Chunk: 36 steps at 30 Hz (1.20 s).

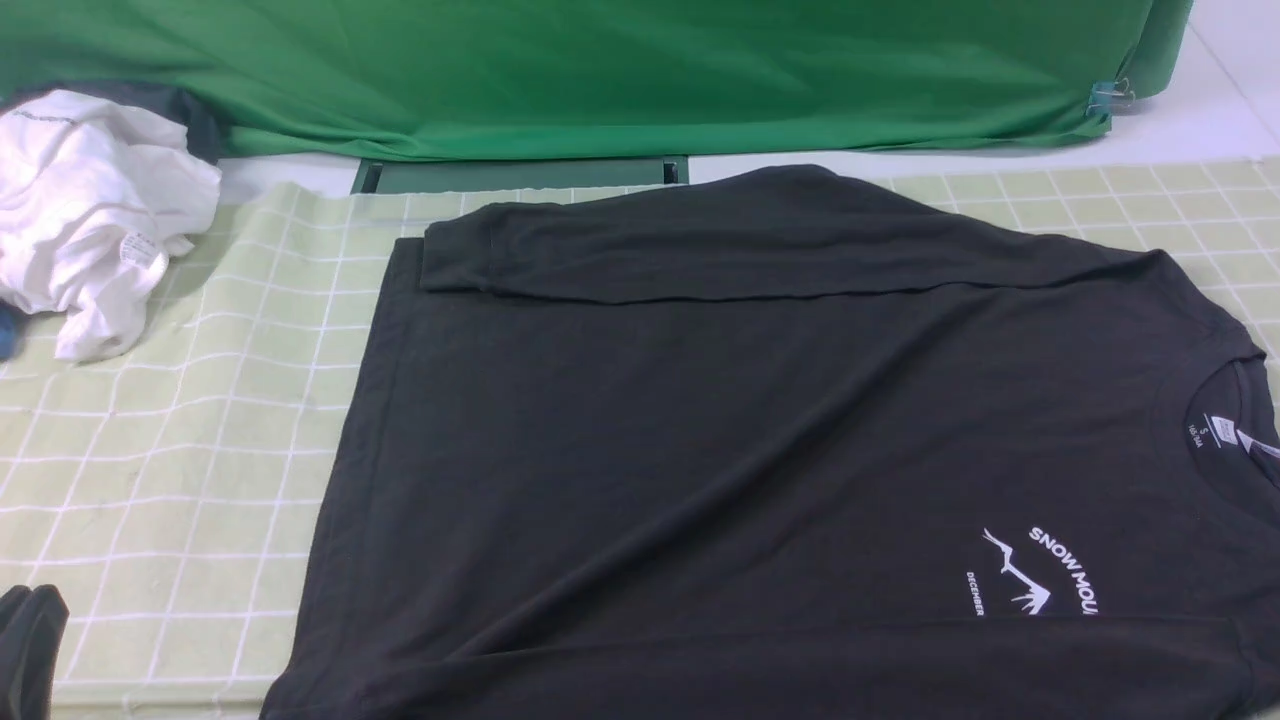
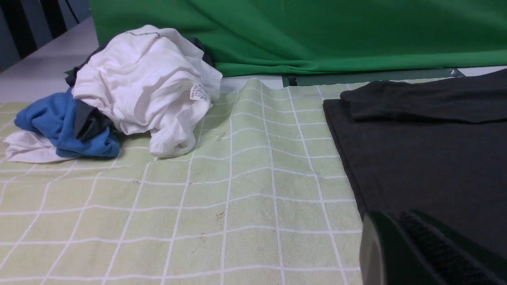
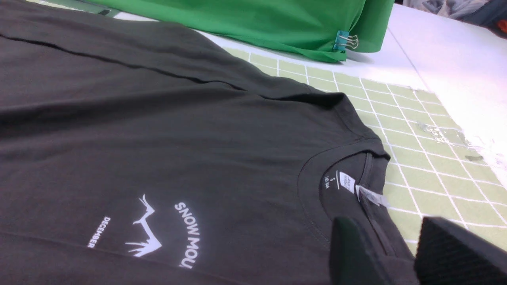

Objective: Fold a long-sleeved shirt over a green coffee tablecloth.
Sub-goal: 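Grasp the left edge of the dark T-shirt lying flat on the table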

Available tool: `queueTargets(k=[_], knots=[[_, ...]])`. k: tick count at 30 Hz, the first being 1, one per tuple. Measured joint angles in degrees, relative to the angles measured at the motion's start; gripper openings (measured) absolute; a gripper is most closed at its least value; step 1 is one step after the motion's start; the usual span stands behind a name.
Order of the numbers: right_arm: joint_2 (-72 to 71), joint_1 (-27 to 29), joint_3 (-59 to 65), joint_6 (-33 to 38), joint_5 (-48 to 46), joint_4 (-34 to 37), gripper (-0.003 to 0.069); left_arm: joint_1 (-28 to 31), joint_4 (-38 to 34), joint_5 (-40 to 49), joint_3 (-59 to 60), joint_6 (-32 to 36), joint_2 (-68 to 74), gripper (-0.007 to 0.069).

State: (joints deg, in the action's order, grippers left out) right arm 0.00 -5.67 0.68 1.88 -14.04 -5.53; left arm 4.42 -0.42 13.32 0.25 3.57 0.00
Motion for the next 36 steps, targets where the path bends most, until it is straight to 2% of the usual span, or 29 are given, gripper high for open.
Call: queueTargets(k=[19,32,36], knots=[[0.0,0.0,0.0,0.0,0.0,0.0,0.0245,0.0,0.1,0.0,0.0,0.0,0.0,0.0036],[0.0,0.0,0.0,-0.1,0.0,0.0,0.0245,0.0,3.3,-0.1,0.0,2.5,0.0,0.0036],[0.0,0.0,0.0,-0.1,0.0,0.0,0.0245,0.0,1.4,-3.9,0.0,2.3,0.0,0.0036]])
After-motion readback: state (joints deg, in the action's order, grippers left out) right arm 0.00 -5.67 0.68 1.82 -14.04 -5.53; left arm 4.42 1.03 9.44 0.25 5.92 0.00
